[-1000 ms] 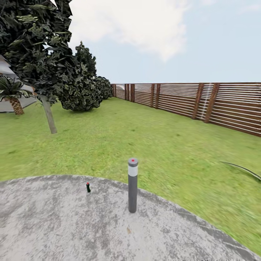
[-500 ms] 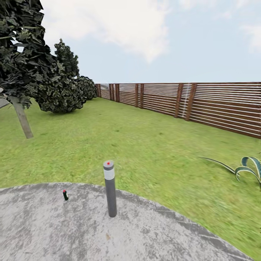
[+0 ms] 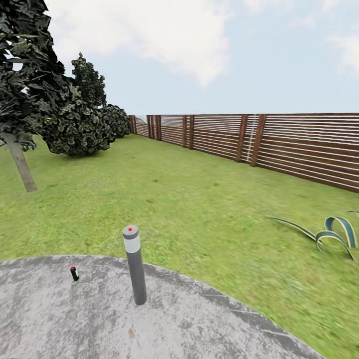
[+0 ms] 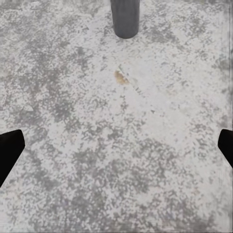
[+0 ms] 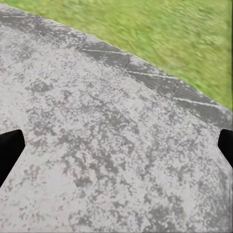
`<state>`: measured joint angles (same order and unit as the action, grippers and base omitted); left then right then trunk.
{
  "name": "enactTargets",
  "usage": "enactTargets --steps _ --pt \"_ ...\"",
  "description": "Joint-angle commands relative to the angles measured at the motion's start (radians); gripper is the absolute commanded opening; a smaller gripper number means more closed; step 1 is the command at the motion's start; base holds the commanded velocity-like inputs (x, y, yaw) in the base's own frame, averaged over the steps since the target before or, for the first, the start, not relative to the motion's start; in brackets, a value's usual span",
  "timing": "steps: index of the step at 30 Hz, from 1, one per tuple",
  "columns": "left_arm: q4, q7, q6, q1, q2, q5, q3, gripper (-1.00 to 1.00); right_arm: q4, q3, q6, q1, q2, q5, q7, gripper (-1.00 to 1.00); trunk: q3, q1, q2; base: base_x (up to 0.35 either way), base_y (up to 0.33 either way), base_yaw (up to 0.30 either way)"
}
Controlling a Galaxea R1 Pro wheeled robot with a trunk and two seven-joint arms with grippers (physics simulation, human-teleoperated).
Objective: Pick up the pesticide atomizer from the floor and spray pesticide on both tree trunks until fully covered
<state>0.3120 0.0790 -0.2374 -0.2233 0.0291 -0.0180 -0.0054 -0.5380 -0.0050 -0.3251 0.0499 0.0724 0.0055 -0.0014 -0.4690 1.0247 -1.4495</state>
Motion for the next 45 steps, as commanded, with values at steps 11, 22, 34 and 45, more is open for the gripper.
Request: enactTargets --steps 11,22,34,45 --pt "-0.001 0.004 -0.003 -0.001 0.013 0.001 0.000 1.00 0.001 -0.001 -0.003 0.001 0.001 0.002 0.000 1.00 -0.001 0.000 -0.001 0.212 -0.263 0.000" --pt "-0.001 0.004 -0.002 -0.001 0.014 0.001 0.001 1.00 0.001 -0.001 -0.003 0.001 0.001 0.002 0.000 1.00 -0.001 0.000 -0.001 0.255 -0.234 0.000" --pt "0.000 0.004 -0.002 -0.001 0.015 0.003 0.001 1.00 0.001 0.000 -0.003 0.001 0.001 0.002 0.000 1.00 -0.001 0.000 -0.001 0.256 -0.234 0.000" --pt "-0.001 0.004 -0.002 -0.001 0.016 0.003 0.001 1.00 0.001 0.001 -0.003 0.001 0.000 0.002 0.000 1.00 -0.001 0.000 -0.001 0.291 -0.186 0.000"
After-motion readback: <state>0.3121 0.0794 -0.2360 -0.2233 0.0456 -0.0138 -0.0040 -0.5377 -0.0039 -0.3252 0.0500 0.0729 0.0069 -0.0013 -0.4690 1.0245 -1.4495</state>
